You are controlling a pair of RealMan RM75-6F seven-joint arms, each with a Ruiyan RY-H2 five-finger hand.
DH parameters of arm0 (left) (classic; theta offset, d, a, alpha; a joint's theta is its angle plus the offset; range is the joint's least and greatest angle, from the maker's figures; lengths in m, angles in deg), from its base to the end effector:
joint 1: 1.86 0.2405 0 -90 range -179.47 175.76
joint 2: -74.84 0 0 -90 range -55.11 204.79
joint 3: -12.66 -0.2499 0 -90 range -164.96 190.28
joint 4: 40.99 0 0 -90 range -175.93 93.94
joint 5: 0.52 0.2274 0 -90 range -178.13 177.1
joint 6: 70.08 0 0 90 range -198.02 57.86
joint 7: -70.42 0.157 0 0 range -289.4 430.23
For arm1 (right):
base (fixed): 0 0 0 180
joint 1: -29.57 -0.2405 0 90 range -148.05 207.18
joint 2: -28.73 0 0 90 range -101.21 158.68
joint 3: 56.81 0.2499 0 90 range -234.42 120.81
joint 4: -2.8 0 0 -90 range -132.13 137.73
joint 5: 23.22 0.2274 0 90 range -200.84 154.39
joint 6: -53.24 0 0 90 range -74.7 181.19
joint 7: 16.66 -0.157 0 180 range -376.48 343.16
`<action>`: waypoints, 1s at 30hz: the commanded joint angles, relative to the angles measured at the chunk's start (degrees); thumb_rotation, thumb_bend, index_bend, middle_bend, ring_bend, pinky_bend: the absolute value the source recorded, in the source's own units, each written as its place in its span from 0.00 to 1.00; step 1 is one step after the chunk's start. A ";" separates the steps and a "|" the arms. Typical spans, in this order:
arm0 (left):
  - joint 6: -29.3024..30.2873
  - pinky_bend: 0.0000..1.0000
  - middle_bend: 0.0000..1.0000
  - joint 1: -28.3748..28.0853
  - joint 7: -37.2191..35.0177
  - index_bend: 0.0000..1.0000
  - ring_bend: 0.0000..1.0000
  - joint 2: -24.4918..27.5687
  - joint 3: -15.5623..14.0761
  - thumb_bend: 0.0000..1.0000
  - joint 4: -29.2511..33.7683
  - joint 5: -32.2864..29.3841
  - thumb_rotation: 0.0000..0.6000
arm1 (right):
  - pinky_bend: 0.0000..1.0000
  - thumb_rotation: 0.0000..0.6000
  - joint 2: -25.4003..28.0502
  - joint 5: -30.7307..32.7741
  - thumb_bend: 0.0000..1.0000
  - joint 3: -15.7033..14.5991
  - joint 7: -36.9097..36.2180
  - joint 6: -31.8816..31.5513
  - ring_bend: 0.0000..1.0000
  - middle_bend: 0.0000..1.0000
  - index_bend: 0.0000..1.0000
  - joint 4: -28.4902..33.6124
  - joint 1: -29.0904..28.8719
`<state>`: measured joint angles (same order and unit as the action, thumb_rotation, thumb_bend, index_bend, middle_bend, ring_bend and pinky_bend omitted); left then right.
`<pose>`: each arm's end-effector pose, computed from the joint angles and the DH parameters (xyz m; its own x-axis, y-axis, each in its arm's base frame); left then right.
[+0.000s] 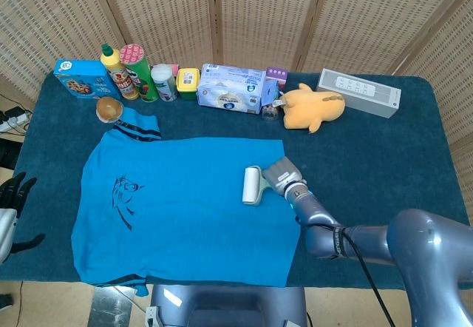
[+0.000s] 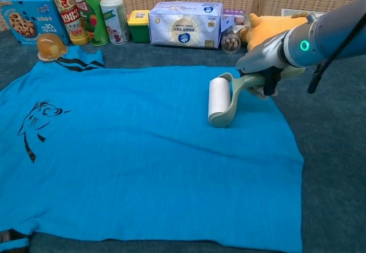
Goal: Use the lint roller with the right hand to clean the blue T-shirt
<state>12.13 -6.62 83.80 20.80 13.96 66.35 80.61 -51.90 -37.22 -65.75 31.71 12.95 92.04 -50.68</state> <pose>-0.2881 0.1837 0.1621 0.5174 0.1011 0.8498 0.8507 0.0470 -0.5236 -0.0976 -0.3937 -0.0429 0.8491 -0.4024 0.3424 -0.5204 -0.5254 0.6732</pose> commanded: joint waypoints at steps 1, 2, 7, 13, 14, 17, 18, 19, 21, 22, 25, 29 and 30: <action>-0.01 0.09 0.00 -0.03 0.36 0.00 0.00 -0.15 -0.05 0.12 0.06 0.03 1.00 | 1.00 1.00 2.10 -2.68 1.00 -1.70 -1.08 -0.39 0.91 0.71 0.67 1.15 1.40; -0.04 0.09 0.00 -0.06 0.55 0.00 0.00 -0.22 -0.08 0.12 0.10 0.07 1.00 | 1.00 1.00 2.67 -3.63 1.00 -2.31 -1.27 -0.40 0.91 0.71 0.67 1.43 1.80; -0.09 0.09 0.00 -0.11 0.98 0.00 0.00 -0.38 -0.17 0.12 0.14 0.12 1.00 | 1.00 1.00 3.95 -5.26 1.00 -3.70 -1.98 0.21 0.91 0.71 0.68 1.78 2.39; 0.07 0.09 0.00 -0.02 0.87 0.00 0.00 -0.34 -0.20 0.11 0.17 0.11 1.00 | 1.00 1.00 3.43 -5.51 1.00 -3.79 -2.17 0.96 0.91 0.71 0.68 1.31 1.57; 0.11 0.09 0.00 0.00 0.75 0.00 0.00 -0.30 -0.18 0.11 0.16 0.08 1.00 | 1.00 1.00 2.98 -5.42 1.00 -3.69 -2.06 1.07 0.91 0.71 0.68 1.22 1.23; 0.17 0.09 0.00 0.04 0.41 0.00 0.00 -0.22 -0.17 0.12 0.08 0.11 1.00 | 1.00 1.00 1.82 -4.68 1.00 -3.55 -1.76 0.98 0.91 0.71 0.68 0.85 0.40; 0.17 0.09 0.00 0.04 0.31 0.00 0.00 -0.19 -0.17 0.12 0.05 0.14 1.00 | 1.00 1.00 1.40 -4.36 1.00 -3.45 -1.64 0.92 0.91 0.71 0.68 0.73 0.08; 0.14 0.09 0.00 0.03 0.21 0.00 0.00 -0.15 -0.18 0.12 0.03 0.15 1.00 | 1.00 1.00 0.97 -3.99 1.00 -3.33 -1.50 0.86 0.91 0.71 0.68 0.58 -0.27; 0.00 0.09 0.00 -0.04 -0.05 0.00 0.00 0.01 -0.16 0.12 0.03 0.13 1.00 | 1.00 1.00 -0.33 -2.85 1.00 -2.77 -1.04 0.55 0.91 0.71 0.68 0.06 -1.41; -0.05 0.09 0.00 -0.05 -0.16 0.00 0.00 0.06 -0.16 0.12 0.01 0.11 1.00 | 1.00 1.00 -0.79 -2.29 1.00 -2.59 -0.83 0.32 0.91 0.71 0.68 -0.10 -1.86; -0.10 0.09 0.00 -0.06 -0.43 0.00 0.00 0.17 -0.14 0.12 -0.04 0.05 1.00 | 1.00 1.00 -1.83 -0.62 1.00 -2.48 0.21 -0.34 0.91 0.71 0.68 -0.25 -3.19; -0.12 0.09 0.00 -0.07 -0.86 0.00 0.00 0.34 -0.09 0.12 -0.11 0.02 1.00 | 1.00 1.00 -3.58 2.72 1.00 -2.14 2.19 -1.74 0.91 0.71 0.68 -0.28 -5.50; -0.17 0.09 0.00 -0.10 -0.91 0.00 0.00 0.37 -0.09 0.11 -0.12 0.00 1.00 | 1.00 1.00 -4.07 3.56 1.00 -1.98 2.61 -2.07 0.91 0.71 0.68 -0.34 -6.02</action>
<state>11.96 -6.71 82.90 21.16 13.87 66.23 80.62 -55.11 -34.83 -68.01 33.47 11.58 91.80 -55.98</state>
